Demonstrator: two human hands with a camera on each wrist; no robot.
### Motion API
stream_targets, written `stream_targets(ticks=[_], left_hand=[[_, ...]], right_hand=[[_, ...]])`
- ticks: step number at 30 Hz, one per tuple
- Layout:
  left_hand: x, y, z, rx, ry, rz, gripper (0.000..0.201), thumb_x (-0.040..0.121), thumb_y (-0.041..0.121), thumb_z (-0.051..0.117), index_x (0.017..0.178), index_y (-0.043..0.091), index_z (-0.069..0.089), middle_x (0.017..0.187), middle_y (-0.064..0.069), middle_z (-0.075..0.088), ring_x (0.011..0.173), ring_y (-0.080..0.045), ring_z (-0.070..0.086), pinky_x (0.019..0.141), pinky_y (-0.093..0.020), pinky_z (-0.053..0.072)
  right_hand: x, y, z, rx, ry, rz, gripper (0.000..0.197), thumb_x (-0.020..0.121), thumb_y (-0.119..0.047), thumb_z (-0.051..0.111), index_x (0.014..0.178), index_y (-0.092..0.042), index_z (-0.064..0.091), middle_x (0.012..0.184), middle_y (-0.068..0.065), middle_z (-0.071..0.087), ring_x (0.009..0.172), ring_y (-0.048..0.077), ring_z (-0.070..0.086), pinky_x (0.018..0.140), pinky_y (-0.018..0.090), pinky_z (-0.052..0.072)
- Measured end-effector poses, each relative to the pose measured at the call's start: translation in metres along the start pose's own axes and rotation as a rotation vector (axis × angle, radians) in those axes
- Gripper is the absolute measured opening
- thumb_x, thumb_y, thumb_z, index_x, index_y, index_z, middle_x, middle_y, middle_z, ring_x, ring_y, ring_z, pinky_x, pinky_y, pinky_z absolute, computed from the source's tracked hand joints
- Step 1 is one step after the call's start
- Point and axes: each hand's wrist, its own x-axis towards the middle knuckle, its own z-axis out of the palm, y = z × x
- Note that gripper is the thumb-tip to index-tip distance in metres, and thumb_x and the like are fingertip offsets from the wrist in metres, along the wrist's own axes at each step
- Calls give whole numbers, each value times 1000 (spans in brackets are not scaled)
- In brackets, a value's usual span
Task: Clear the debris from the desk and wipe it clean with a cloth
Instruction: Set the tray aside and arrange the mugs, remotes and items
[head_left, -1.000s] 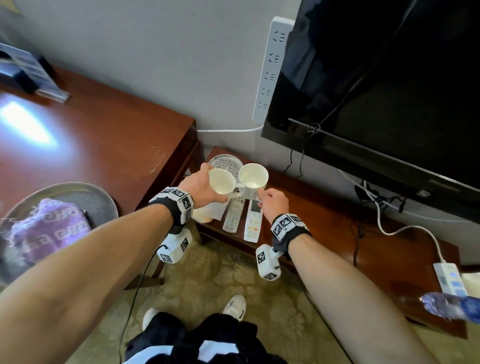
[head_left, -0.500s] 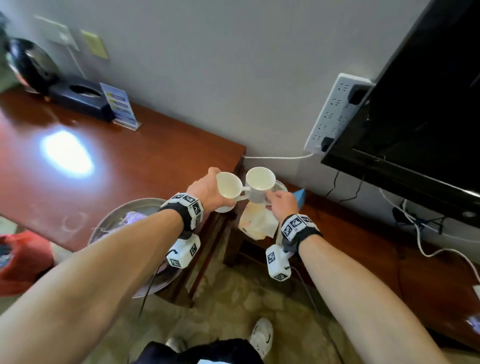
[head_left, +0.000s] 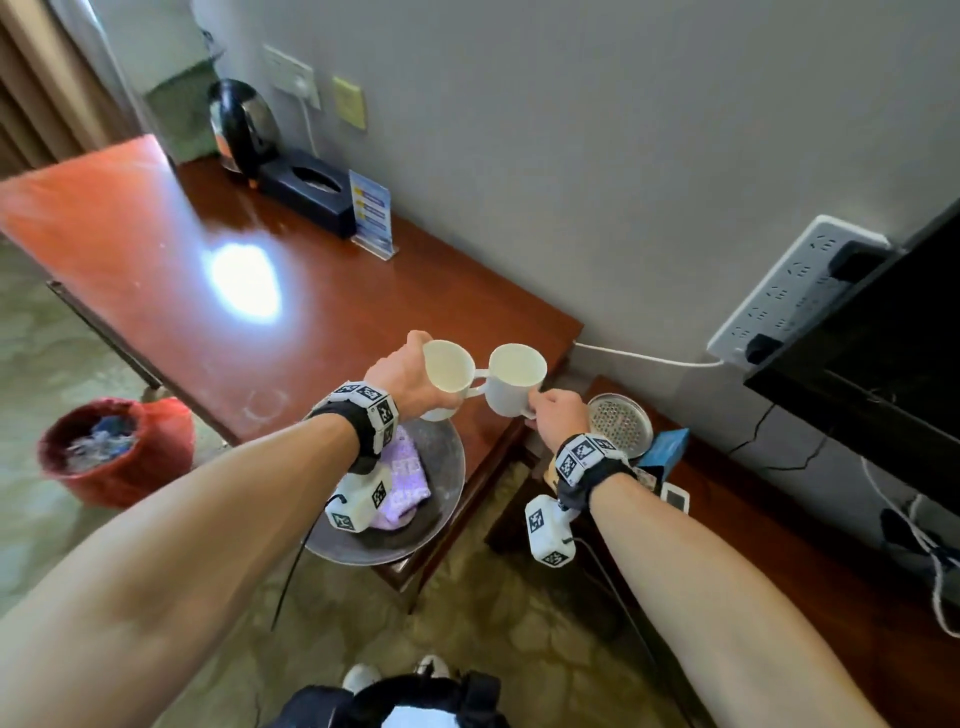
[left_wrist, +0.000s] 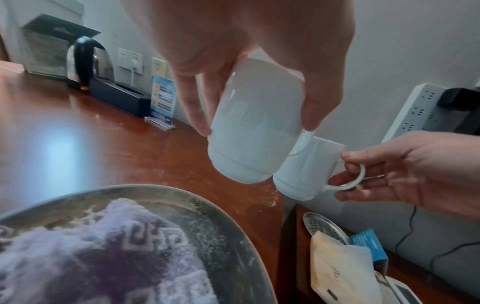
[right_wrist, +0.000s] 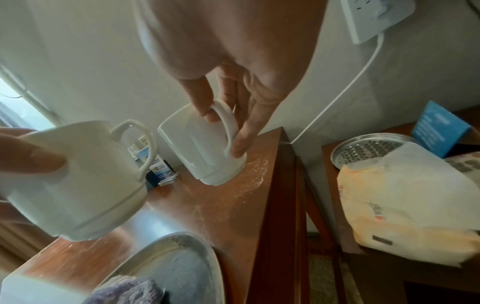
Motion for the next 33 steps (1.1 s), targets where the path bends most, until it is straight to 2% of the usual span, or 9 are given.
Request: stream_targets(ticks=[5,7,11,13,17,21,25,31,33], left_hand=[[2,-27,-25,4,67,-51,94,64,53,81,136,23,29,116,-4,61,101,-29,60,83,-35,47],[4,-42,-37,-7,81,-65,95,63,54,81,136,23,29,116,-3,61,99,-28,61,82,-35,48],[14,-80,-62,-12,76,-63,93,63,60,78,134,23,29,114,-1,60,97,-28,60,79,-33,47],[22,-102,-77,-14,51,-57,94,64,60,79,135,23,29,115,-1,60,97,-26,59,77,-31,45],[42,-143,-107,-22,-11,-13,95,64,61,78,136,24,27,114,0,60,91,-20,56,75,-31,47],[59,-169,-133,8,-69,48,90,67,66,75,132,24,29,104,4,56,89,-19,57,67,-28,47],[76,-177,-149,45,-99,89,89,66,67,74,130,23,30,104,3,54,89,-20,57,72,-32,53],[102,-175,-144,56,-133,117,87,65,65,76,128,23,31,103,4,53,89,-20,58,70,-31,53],[111,-171,-138,44,-158,114,86,66,60,79,128,23,31,105,3,54,90,-20,57,70,-30,52]], right_hand=[[-29,-54,7,-82,-4,-13,36,94,-35,55,68,-12,67,82,8,71,83,27,65,75,30,48],[-29,-65,19,-90,-7,-12,35,94,-34,56,73,-10,70,83,8,72,84,27,67,80,34,52],[-26,-86,59,-116,-23,-29,33,91,-32,59,70,-10,70,80,9,71,83,30,69,83,45,57],[-28,-99,82,-133,-17,-37,33,92,-32,58,71,-10,69,80,9,71,85,30,68,81,41,55],[-29,-128,125,-177,8,-32,32,96,-31,55,80,-9,71,83,8,70,87,27,63,75,30,44],[-31,-152,155,-157,70,6,33,95,-31,55,75,-10,70,82,8,69,88,28,62,80,37,50],[-33,-164,172,-115,113,39,31,94,-28,57,76,-7,71,81,9,71,85,28,67,80,37,54],[-20,-155,178,-94,143,132,29,93,-28,58,76,-9,70,82,7,71,85,27,67,79,36,54],[-9,-150,176,-117,133,158,27,93,-29,59,82,-8,73,87,8,72,87,28,67,80,36,53]])
